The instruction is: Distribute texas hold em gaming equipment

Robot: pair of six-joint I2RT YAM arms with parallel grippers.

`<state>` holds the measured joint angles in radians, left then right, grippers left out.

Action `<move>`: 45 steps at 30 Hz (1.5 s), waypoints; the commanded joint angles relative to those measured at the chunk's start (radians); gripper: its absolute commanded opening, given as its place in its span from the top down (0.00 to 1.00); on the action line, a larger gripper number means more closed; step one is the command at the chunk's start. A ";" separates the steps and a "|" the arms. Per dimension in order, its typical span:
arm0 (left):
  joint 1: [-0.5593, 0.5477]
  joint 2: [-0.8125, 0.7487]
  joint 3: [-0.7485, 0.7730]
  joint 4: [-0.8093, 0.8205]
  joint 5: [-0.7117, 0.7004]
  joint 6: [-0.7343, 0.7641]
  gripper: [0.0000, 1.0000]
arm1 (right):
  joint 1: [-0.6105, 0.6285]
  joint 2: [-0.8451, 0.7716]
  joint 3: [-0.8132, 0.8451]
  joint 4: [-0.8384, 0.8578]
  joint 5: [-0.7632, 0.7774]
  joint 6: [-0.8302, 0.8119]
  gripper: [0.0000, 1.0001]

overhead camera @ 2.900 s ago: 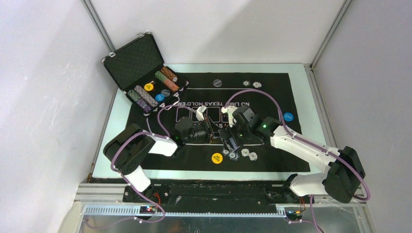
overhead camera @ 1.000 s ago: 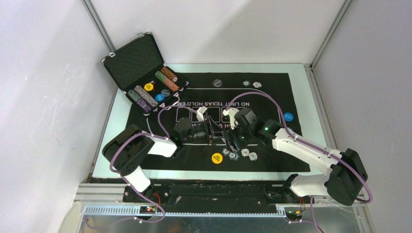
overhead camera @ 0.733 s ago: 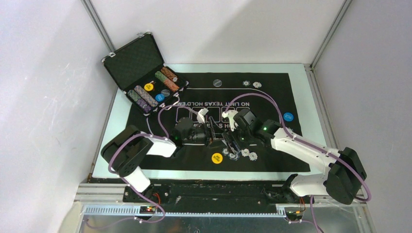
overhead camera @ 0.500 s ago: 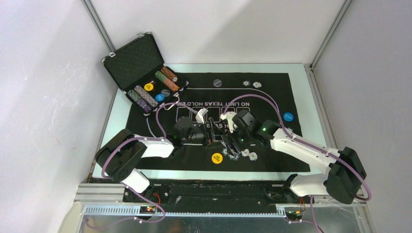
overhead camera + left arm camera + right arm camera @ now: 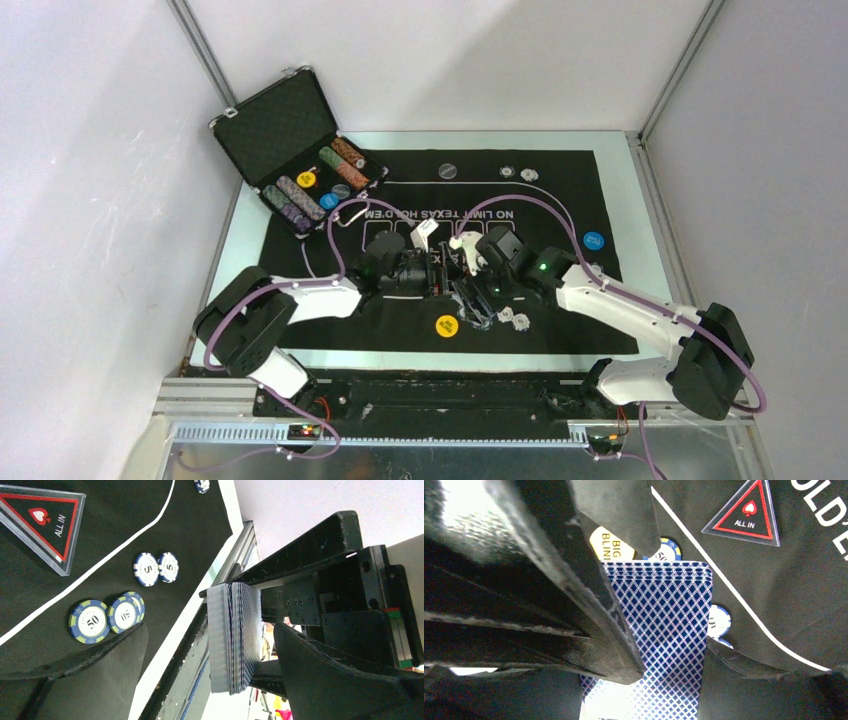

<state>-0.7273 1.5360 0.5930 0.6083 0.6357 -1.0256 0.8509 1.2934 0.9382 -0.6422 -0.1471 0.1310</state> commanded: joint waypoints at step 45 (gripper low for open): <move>0.011 -0.253 0.104 -0.434 -0.158 0.296 0.54 | 0.018 -0.052 0.061 0.020 0.025 -0.007 1.00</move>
<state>-0.7277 1.3113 0.6647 0.1989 0.4824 -0.7589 0.8680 1.2678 0.9417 -0.6518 -0.1368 0.1226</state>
